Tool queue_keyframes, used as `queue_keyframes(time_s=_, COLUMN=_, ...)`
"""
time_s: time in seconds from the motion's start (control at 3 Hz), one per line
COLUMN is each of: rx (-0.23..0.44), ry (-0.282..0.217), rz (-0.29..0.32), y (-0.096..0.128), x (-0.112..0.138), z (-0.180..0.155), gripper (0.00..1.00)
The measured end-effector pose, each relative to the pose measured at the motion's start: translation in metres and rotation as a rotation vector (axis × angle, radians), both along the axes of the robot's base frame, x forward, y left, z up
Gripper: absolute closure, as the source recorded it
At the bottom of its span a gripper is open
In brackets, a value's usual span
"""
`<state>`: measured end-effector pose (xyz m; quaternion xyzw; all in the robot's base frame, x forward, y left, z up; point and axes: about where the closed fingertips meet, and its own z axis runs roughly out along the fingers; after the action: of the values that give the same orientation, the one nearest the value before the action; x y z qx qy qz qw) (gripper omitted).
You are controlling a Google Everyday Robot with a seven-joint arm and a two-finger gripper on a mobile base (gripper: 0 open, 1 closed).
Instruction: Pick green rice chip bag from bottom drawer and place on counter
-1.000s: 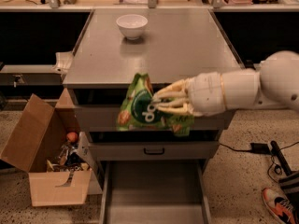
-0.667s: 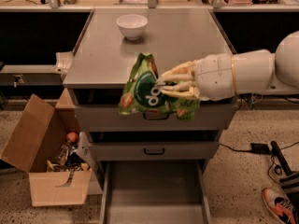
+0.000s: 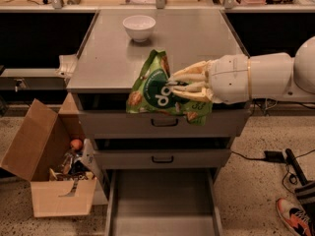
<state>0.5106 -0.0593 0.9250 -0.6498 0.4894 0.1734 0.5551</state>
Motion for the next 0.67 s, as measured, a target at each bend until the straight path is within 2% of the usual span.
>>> queue_keyframes(time_s=0.33, rx=0.046, ry=0.0, rz=-0.123, y=-0.021, x=0.045, z=0.015, gripper=1.0)
queue_keyframes(time_s=0.67, rx=0.067, ry=0.01, rz=-0.228, y=-0.048, x=0.104, z=0.03, gripper=1.0)
